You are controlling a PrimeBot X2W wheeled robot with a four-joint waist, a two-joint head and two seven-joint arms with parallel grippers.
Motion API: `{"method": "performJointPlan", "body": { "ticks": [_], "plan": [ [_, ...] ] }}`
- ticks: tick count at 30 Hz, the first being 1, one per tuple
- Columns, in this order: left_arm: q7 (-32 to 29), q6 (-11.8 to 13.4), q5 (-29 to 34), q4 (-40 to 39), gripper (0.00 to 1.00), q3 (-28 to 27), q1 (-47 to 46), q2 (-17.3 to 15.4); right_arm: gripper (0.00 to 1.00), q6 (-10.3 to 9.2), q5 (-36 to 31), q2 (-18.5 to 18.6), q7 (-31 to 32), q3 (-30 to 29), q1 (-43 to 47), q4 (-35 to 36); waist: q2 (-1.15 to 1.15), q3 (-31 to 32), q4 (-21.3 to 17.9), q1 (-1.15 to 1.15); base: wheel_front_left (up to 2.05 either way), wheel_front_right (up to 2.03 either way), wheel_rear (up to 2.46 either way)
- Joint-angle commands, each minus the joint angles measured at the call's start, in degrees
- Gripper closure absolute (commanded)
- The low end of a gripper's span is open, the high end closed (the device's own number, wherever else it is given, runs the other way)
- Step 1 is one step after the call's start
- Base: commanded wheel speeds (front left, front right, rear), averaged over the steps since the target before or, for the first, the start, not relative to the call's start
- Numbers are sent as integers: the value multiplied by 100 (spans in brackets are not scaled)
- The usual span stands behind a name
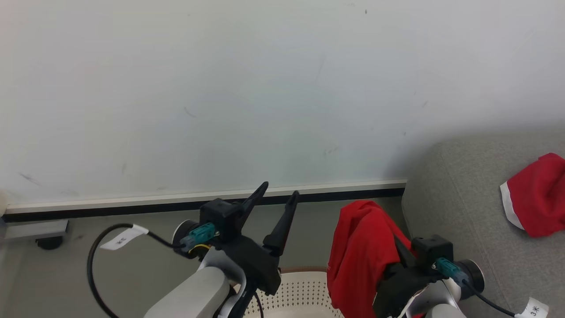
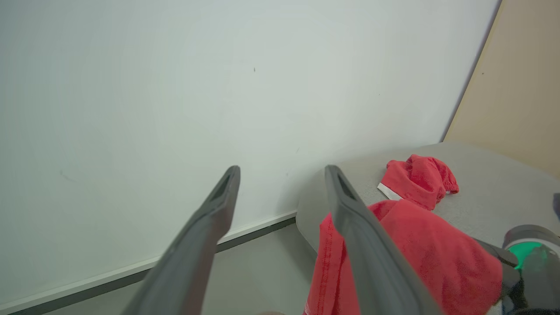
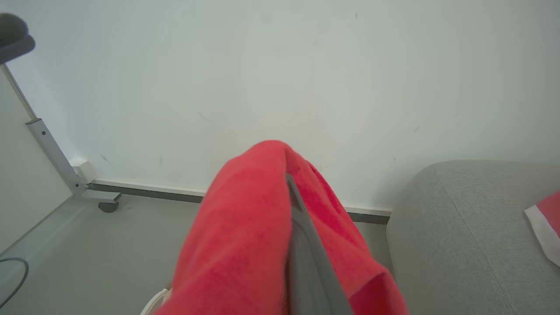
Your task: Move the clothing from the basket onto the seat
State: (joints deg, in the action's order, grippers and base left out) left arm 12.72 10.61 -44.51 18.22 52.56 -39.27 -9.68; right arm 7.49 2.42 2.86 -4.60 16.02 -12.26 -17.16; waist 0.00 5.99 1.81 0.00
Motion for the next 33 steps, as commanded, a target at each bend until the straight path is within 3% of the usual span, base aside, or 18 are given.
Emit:
{"method": "performJointPlan", "body": {
  "ticks": [1, 9, 15, 25, 33],
  "plan": [
    [80, -17, 27, 45, 0, -45, 150, -81, 100, 1, 30, 4, -29, -22, 11, 70, 0, -5, -16, 0, 0, 0, 0],
    [253, -6, 333, -49, 0, -501, 906, -352, 100, 1, 61, 4, 27, -218, 28, 289, 0, -44, -45, 0, 0, 0, 0],
    [257, -25, 814, -528, 0, -1125, 1676, -371, 100, 1, 74, 4, 43, -449, 131, 413, 0, -74, 5, 0, 0, 0, 0],
    [254, -276, 1450, -989, 0, -1765, 2676, -435, 100, 1, 86, 3, 78, -623, 262, 524, 0, -72, 27, 0, 0, 0, 0],
    [255, -344, 1860, -1300, 0, -2438, 3496, -310, 100, 1, 88, 3, 99, -664, 346, 597, 0, -100, -15, 0, 0, 0, 0]
  ]
}}
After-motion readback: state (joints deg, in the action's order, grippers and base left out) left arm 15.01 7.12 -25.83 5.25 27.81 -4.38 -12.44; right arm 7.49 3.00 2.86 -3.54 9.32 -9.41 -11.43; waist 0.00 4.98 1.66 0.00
